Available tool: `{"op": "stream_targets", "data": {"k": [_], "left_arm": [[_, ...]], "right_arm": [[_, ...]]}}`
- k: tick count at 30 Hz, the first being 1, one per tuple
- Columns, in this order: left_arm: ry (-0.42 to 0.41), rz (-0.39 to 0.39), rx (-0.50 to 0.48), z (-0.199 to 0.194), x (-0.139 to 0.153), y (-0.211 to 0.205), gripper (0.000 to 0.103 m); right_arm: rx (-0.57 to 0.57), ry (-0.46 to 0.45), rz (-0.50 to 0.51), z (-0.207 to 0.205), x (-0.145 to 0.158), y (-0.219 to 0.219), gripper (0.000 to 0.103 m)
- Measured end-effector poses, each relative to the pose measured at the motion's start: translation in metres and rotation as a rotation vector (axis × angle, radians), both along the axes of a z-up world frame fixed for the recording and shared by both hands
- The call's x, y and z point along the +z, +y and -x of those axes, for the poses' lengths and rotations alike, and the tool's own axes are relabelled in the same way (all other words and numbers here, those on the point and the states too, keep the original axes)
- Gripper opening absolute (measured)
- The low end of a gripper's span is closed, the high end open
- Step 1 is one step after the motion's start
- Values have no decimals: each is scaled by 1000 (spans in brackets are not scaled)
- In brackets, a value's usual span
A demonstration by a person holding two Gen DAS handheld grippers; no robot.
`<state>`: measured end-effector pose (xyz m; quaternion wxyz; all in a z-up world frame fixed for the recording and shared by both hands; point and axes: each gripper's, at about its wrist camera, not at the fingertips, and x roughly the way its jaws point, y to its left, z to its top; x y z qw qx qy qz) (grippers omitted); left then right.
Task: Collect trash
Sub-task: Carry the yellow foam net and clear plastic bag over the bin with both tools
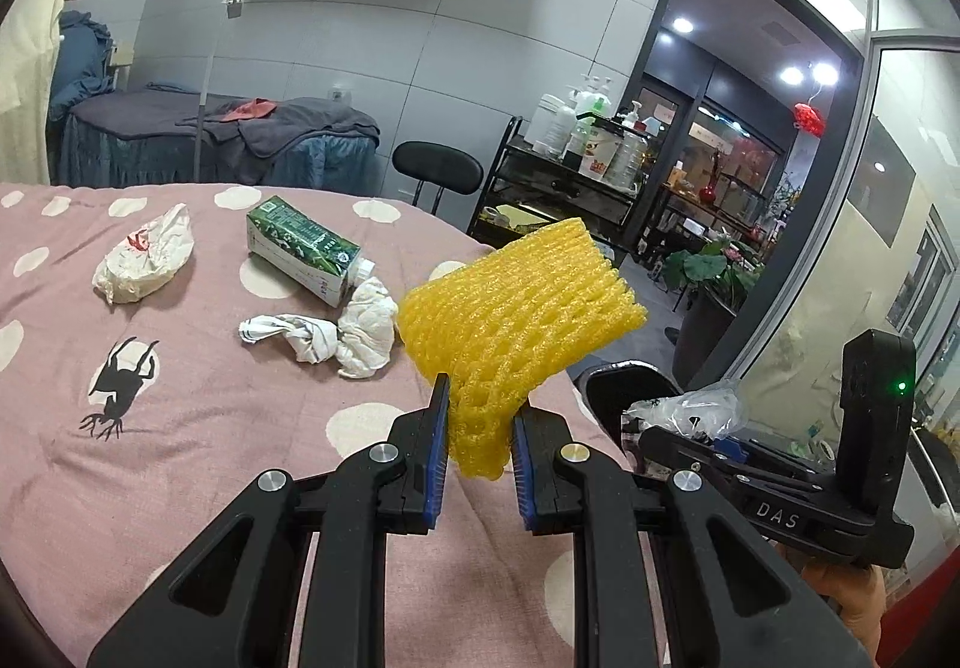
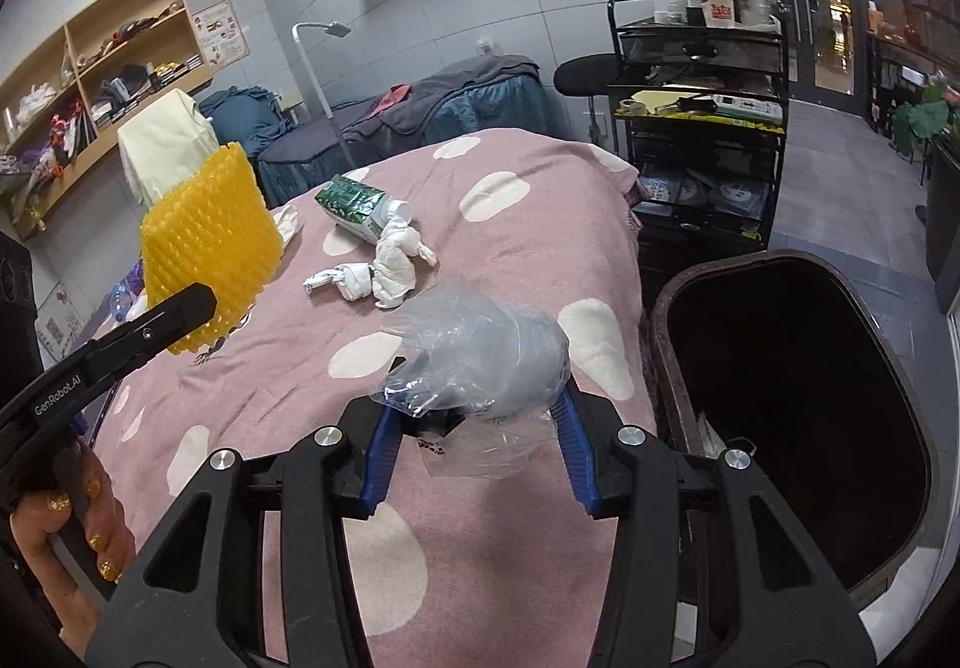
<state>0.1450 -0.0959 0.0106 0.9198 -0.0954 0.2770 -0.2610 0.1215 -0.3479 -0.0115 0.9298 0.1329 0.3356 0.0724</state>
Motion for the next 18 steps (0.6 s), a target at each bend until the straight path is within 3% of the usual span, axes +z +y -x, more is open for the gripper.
{"op": "stream_targets", "data": {"k": [11, 18], "left_arm": [[-14, -3, -88, 5, 4, -37, 18], [-17, -21, -157, 5, 3, -66, 18]], "right_arm": [[-195, -3, 77, 15, -10, -54, 47], [-286, 65, 117, 12, -37, -84, 47]]}}
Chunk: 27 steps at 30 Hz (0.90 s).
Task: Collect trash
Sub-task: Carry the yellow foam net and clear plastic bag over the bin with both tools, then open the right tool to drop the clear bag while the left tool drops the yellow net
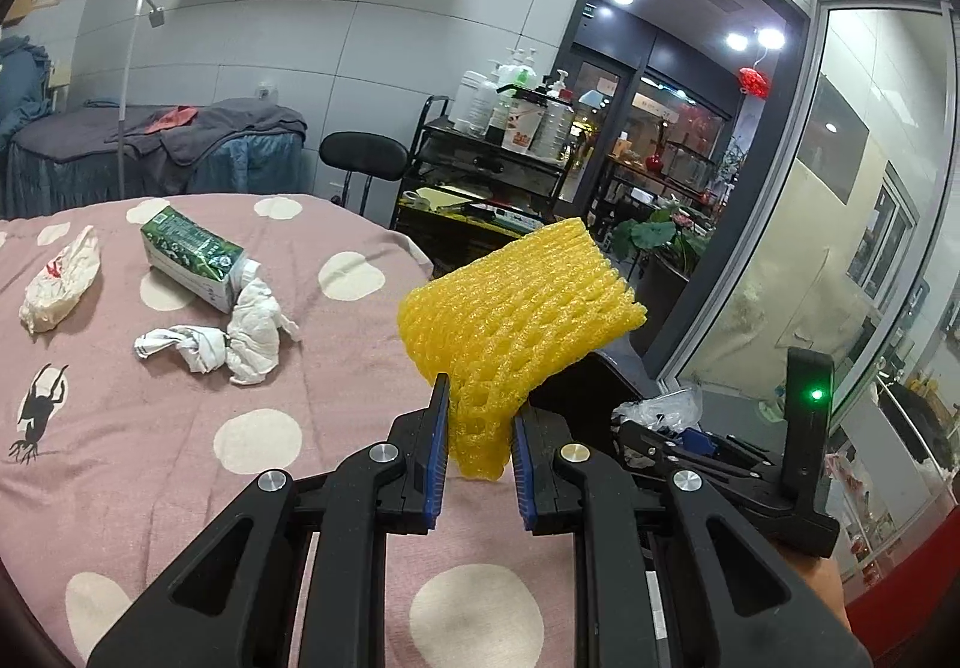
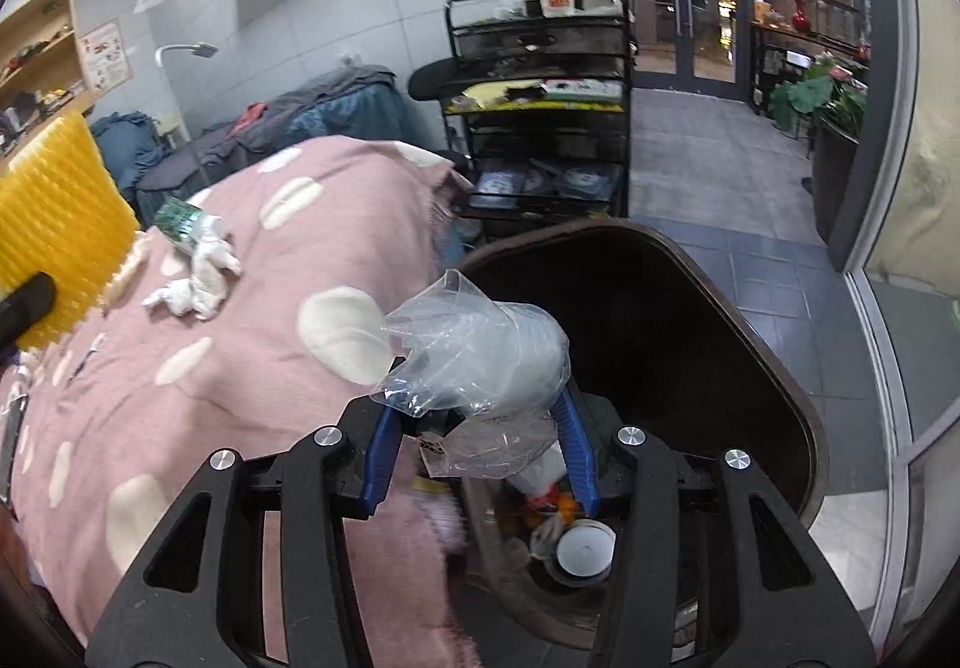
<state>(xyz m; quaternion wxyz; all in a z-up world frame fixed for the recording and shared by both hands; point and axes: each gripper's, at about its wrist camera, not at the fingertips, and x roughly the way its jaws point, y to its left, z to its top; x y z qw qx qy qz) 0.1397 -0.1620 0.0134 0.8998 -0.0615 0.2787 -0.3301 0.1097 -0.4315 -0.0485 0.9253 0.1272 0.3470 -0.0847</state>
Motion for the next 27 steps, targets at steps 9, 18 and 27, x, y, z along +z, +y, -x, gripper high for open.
{"op": "stream_targets", "data": {"k": [9, 18, 27], "left_arm": [[12, -16, -87, 1, -3, -37, 18], [42, -53, -173, 3, -13, -72, 18], [87, -57, -242, 4, -20, -101, 18]], "right_arm": [[-53, 96, 11, -8, -41, -20, 48], [-106, 103, 23, 3, -55, -29, 81], [-149, 62, 2, 22, -44, -37, 84]]}}
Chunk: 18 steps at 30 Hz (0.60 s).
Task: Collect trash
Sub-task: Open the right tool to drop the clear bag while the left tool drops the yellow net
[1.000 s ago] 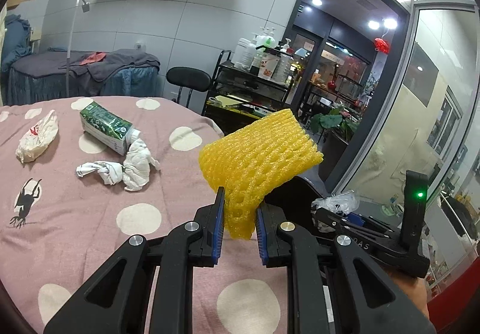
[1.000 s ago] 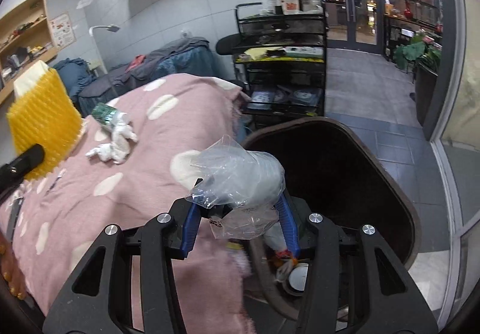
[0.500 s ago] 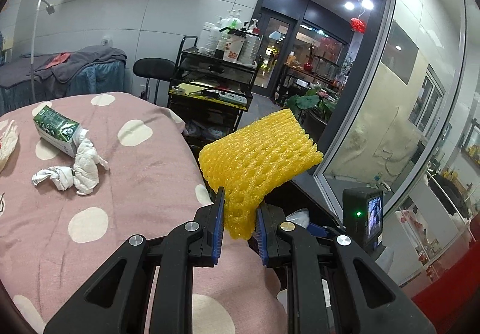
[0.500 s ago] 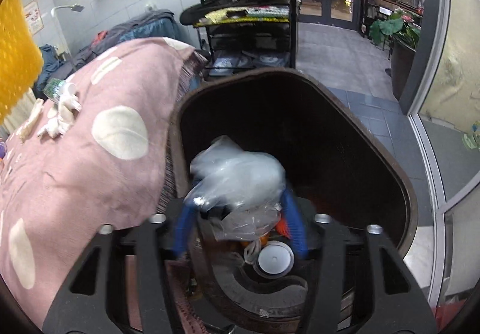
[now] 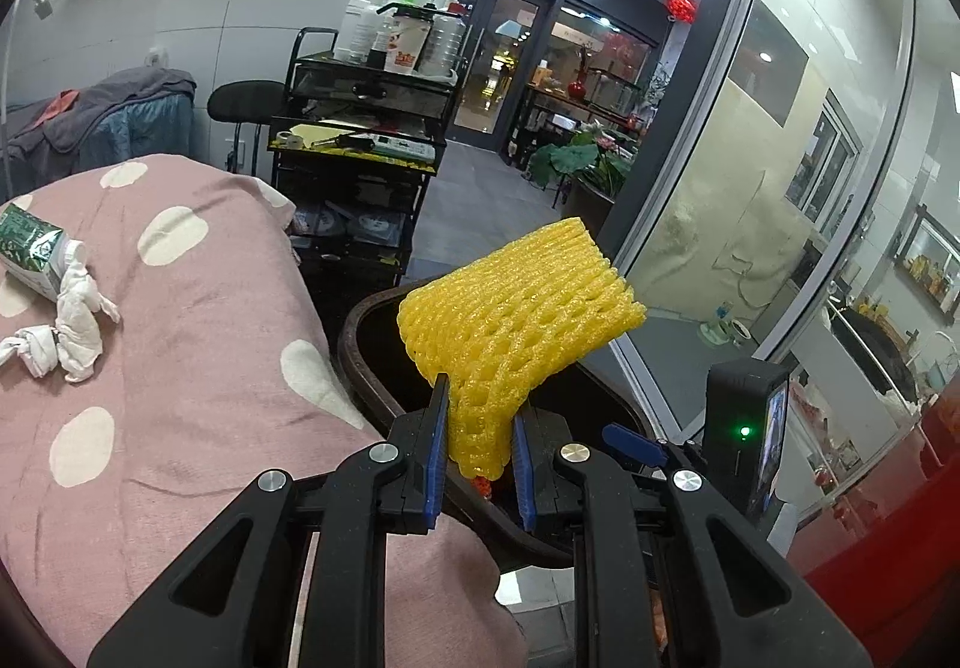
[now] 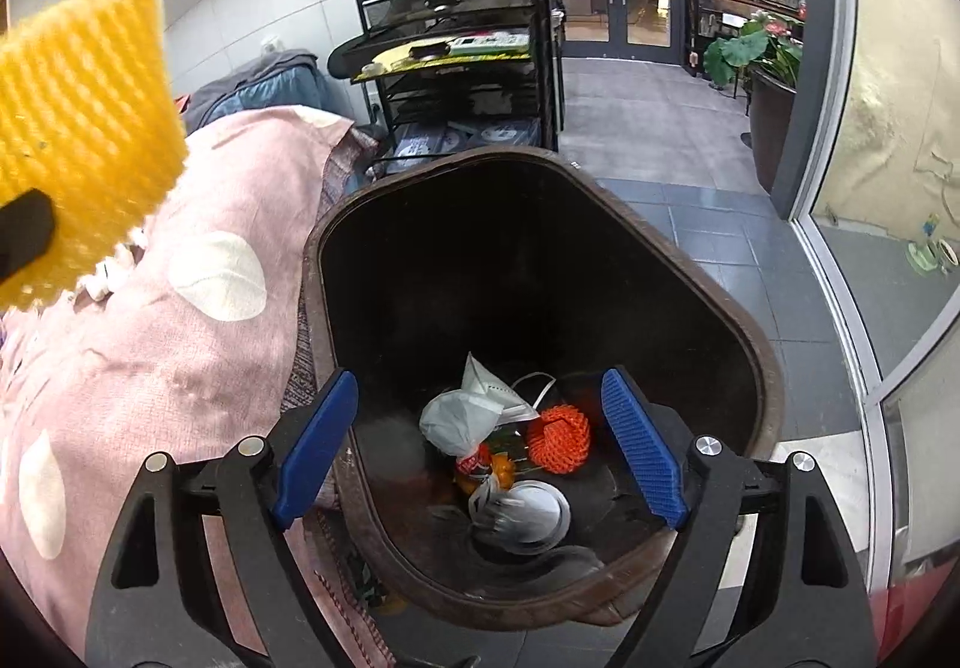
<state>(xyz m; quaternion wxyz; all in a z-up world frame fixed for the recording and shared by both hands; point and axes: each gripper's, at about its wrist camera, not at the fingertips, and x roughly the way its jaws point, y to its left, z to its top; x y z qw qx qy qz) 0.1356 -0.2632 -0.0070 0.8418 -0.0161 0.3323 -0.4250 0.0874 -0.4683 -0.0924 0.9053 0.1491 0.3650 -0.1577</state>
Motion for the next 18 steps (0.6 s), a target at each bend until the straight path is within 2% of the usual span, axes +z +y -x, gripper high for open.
{"op": "stream_targets", "data": {"k": [3, 18], "left_arm": [[21, -11, -18, -1, -4, -11, 18], [110, -117, -63, -13, -36, -53, 18]], "right_arm": [[-18, -6, 1, 6, 3, -2, 87], [-113, -24, 13, 35, 10, -25, 87]]}}
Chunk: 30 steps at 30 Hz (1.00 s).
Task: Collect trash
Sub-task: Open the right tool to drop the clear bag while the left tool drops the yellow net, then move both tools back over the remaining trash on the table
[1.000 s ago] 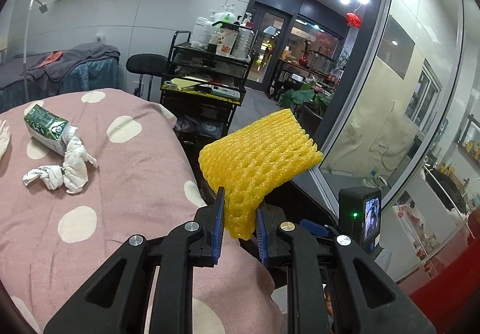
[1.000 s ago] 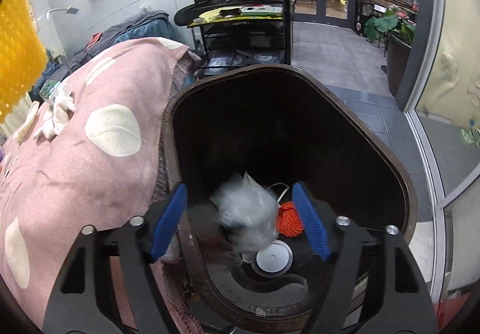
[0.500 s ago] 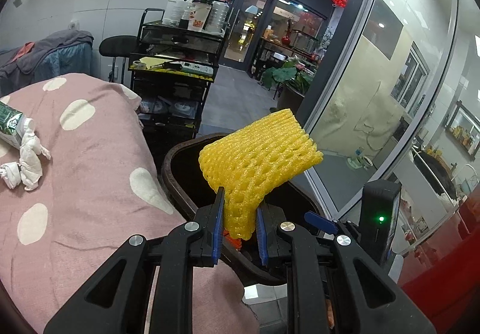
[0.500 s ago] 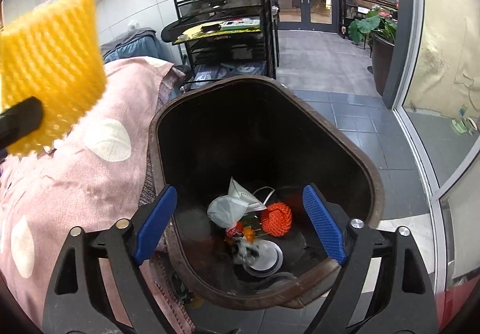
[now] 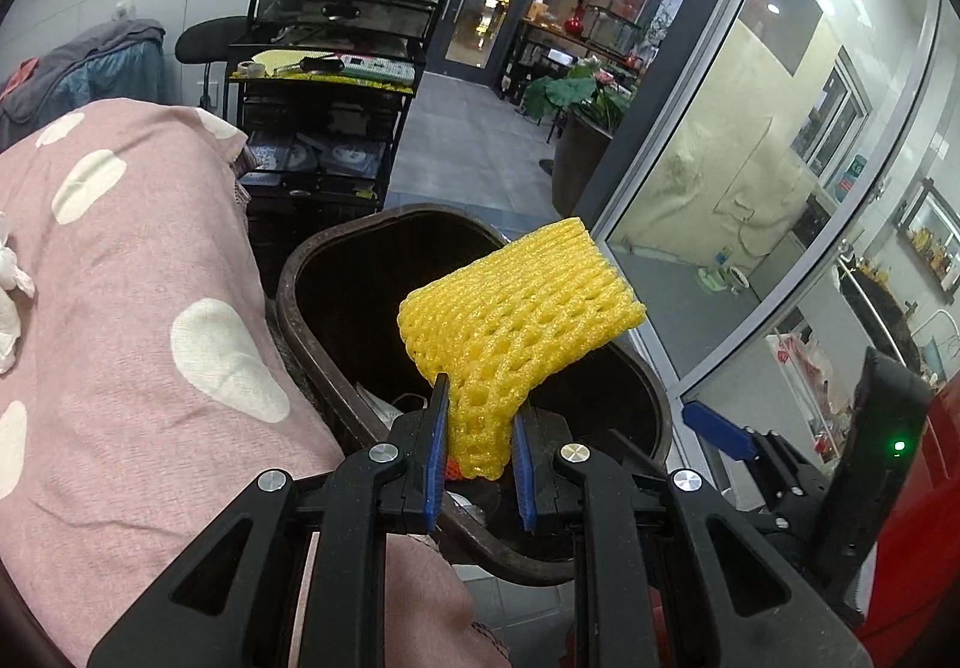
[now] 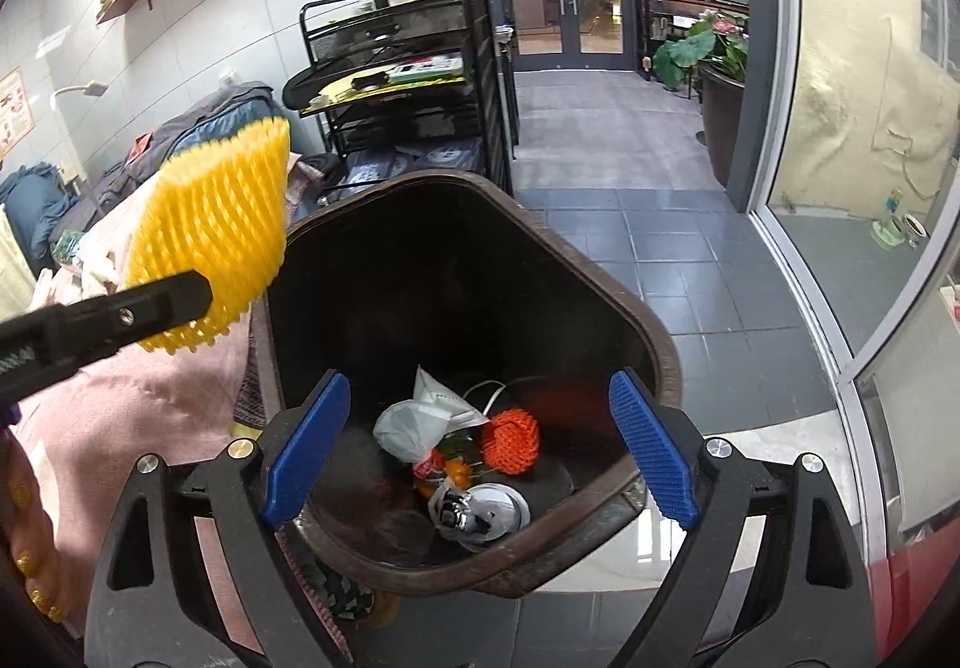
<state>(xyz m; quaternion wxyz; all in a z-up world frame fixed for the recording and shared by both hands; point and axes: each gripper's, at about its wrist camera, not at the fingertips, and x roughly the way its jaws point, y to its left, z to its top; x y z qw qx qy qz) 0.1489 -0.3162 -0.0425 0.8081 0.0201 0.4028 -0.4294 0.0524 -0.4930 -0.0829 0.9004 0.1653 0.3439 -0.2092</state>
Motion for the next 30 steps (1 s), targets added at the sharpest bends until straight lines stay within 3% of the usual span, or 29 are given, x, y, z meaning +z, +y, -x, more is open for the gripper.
{"op": "stream_targets", "data": {"k": [5, 8, 10, 15, 20, 30], "left_arm": [[9, -40, -8, -3, -7, -8, 18], [12, -60, -14, -5, -11, -13, 27], [4, -64, -16, -4, -12, -15, 59], [-51, -78, -29, 2, -13, -19, 83], [-71, -70, -35, 4, -11, -19, 95], [-123, 25, -57, 26, 15, 5, 97]], "right_arm": [[-14, 2, 1, 3, -1, -7, 87], [-20, 5, 2, 5, -1, -9, 87], [-29, 4, 9, 8, 0, -12, 87], [-63, -3, 14, 12, 2, -20, 90], [-83, -2, 14, 15, 3, -27, 90], [-77, -34, 33, 14, 13, -29, 93]]}}
